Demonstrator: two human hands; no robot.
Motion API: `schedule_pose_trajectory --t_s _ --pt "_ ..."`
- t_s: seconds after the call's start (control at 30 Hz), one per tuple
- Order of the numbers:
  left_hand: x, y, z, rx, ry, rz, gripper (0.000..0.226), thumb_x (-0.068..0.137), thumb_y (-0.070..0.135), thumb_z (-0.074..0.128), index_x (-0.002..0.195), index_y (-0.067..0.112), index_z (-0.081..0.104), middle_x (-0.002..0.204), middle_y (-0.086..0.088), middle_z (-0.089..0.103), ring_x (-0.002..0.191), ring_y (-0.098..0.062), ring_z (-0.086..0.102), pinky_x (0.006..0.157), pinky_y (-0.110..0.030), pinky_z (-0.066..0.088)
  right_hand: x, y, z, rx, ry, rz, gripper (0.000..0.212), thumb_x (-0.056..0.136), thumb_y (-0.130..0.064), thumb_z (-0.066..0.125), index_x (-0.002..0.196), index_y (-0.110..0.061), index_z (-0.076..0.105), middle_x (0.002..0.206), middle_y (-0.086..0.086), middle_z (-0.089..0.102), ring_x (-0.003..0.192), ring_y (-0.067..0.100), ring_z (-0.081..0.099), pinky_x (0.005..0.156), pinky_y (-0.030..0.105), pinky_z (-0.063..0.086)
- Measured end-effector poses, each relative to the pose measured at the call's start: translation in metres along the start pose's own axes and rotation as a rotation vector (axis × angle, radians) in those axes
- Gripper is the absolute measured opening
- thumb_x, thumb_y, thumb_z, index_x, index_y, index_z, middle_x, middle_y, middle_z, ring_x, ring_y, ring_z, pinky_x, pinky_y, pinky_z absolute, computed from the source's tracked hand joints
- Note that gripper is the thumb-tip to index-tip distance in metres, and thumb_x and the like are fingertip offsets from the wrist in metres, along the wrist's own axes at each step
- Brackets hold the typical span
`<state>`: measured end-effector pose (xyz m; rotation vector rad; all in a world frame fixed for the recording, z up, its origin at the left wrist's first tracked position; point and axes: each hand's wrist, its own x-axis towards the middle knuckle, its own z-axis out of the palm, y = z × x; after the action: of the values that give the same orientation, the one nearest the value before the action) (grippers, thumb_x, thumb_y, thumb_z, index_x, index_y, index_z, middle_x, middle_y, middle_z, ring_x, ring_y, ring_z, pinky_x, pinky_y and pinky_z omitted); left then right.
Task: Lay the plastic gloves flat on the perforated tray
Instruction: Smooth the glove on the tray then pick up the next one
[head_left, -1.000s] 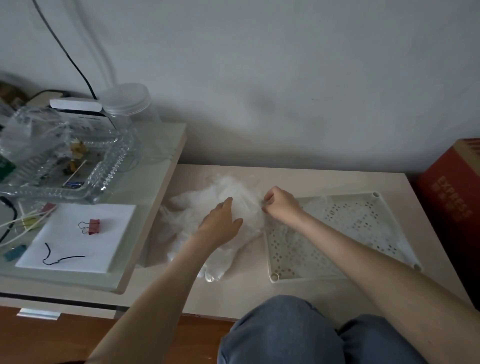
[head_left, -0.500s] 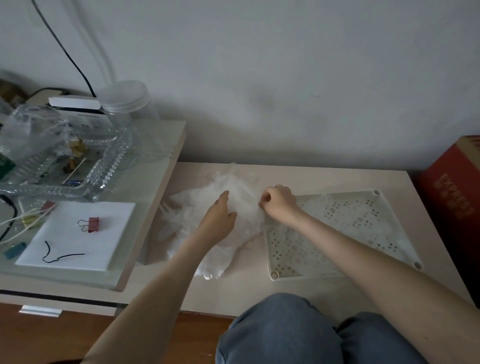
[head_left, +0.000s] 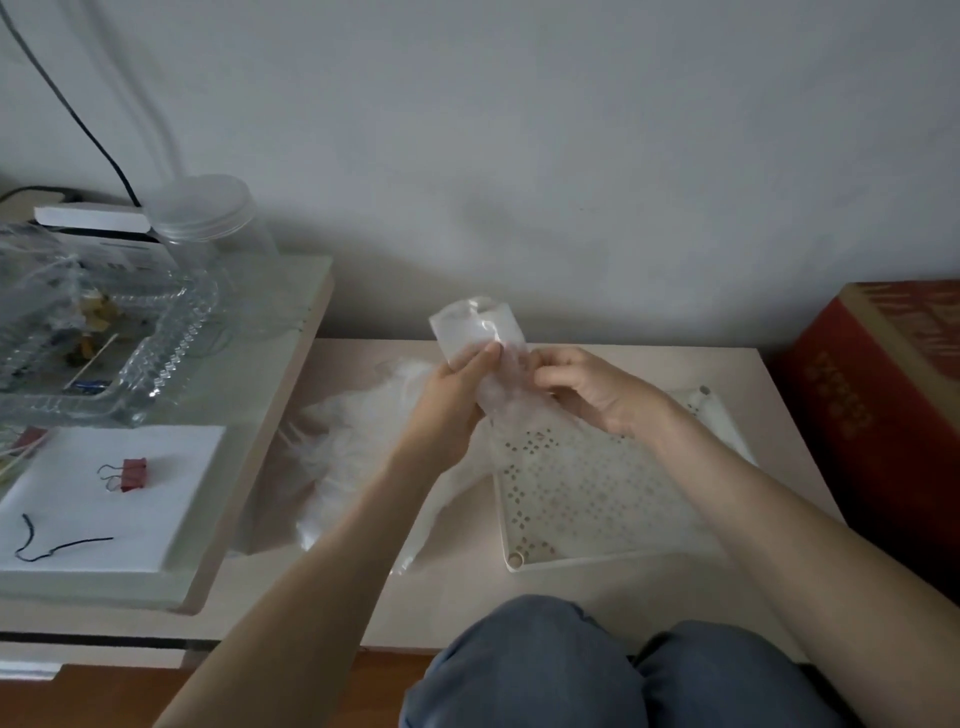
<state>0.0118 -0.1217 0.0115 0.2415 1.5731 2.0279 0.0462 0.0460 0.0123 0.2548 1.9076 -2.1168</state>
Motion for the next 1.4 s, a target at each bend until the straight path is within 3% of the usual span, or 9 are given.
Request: schedule_pose_trajectory --t_s 0.07,0.27,0.47,0.67,0.8,0.93,1.0,1.13,1.4 --pt "0.001 0.001 0.010 0.055 0.018 0.002 0.030 0.098 0.025 0.053 0.112 0.001 0.064 0.104 -0.020 0.067 0.095 -0.032 0.064 0.088 -0.045 0.050 -0.008 0.003 -0.007 0.115 0.035 -0.025 0.029 0.079 -0.021 0.070 0.100 -0.003 0.061 0.094 0.011 0.061 0.087 0.024 0.057 0.079 0.030 0.046" --pt "-0.002 -0.001 0.032 0.222 -0.054 0.009 0.014 0.094 0.014 0.059 0.089 0.005 0.068 0.084 -0.011 0.069 0.080 -0.022 0.064 0.080 -0.035 0.054 -0.031 0.009 -0.025 -0.077 0.159 -0.097 0.011 0.092 -0.018 0.061 0.096 -0.009 0.065 0.077 -0.005 0.066 0.070 0.012 0.053 0.059 0.021 0.039" --pt "0.000 -0.007 0.036 0.196 -0.058 -0.019 0.017 0.088 0.017 0.066 0.094 0.001 0.064 0.080 -0.008 0.069 0.074 -0.020 0.061 0.070 -0.033 0.047 -0.044 0.016 -0.045 0.073 0.269 -0.182 0.011 0.088 -0.008 0.060 0.094 -0.006 0.069 0.085 0.005 0.070 0.079 0.018 0.064 0.077 0.030 0.046" --pt "0.008 -0.014 0.030 -0.044 -0.003 -0.017 0.023 0.089 0.004 0.061 0.075 0.015 0.046 0.064 0.000 0.058 0.059 -0.013 0.056 0.055 -0.021 0.046 -0.057 0.017 -0.056 0.286 0.249 -0.242 0.019 0.085 -0.011 0.053 0.087 -0.003 0.070 0.090 0.014 0.073 0.082 0.028 0.068 0.080 0.035 0.054" --pt "0.016 -0.024 0.018 -0.201 0.072 -0.062 0.019 0.087 0.003 0.064 0.100 0.008 0.051 0.080 -0.005 0.057 0.071 -0.018 0.057 0.061 -0.026 0.050 -0.067 0.017 -0.064 0.334 0.215 -0.231 0.022 0.083 -0.014 0.047 0.094 -0.006 0.064 0.097 0.019 0.070 0.081 0.032 0.068 0.076 0.036 0.056" --pt "0.012 -0.032 0.015 -0.151 -0.108 -0.266 0.067 0.081 0.040 0.067 0.131 -0.001 0.051 0.113 -0.017 0.061 0.102 -0.031 0.058 0.082 -0.038 0.054 -0.069 0.027 -0.071 0.406 0.257 -0.155 0.022 0.092 0.009 0.037 0.095 -0.005 0.053 0.090 0.009 0.072 0.079 0.026 0.072 0.066 0.035 0.059" --pt "0.010 -0.038 0.020 -0.099 -0.162 -0.365 0.061 0.081 0.048 0.057 0.122 0.003 0.060 0.107 -0.012 0.067 0.093 -0.025 0.063 0.083 -0.037 0.054 -0.068 0.034 -0.075 0.437 0.257 -0.120 0.029 0.090 0.015 0.035 0.098 -0.006 0.053 0.097 0.010 0.070 0.080 0.026 0.072 0.059 0.032 0.058" --pt "0.016 -0.048 0.035 0.118 -0.107 -0.358 0.027 0.097 0.031 0.051 0.094 0.009 0.067 0.083 0.000 0.071 0.050 -0.007 0.048 0.045 -0.016 0.043 -0.075 0.046 -0.083 0.326 0.182 -0.063 0.049 0.089 0.017 0.036 0.122 -0.015 0.055 0.111 0.006 0.065 0.086 0.021 0.069 0.061 0.029 0.056" --pt "0.017 -0.066 0.044 0.458 -0.003 -0.267 0.018 0.099 0.015 0.046 0.089 0.007 0.058 0.070 -0.007 0.065 0.043 -0.010 0.054 0.044 -0.019 0.046 -0.083 0.056 -0.095 0.309 0.186 0.109 0.027 0.076 -0.006 0.065 0.103 -0.011 0.066 0.105 0.005 0.068 0.060 0.004 0.055 0.054 0.017 0.047"
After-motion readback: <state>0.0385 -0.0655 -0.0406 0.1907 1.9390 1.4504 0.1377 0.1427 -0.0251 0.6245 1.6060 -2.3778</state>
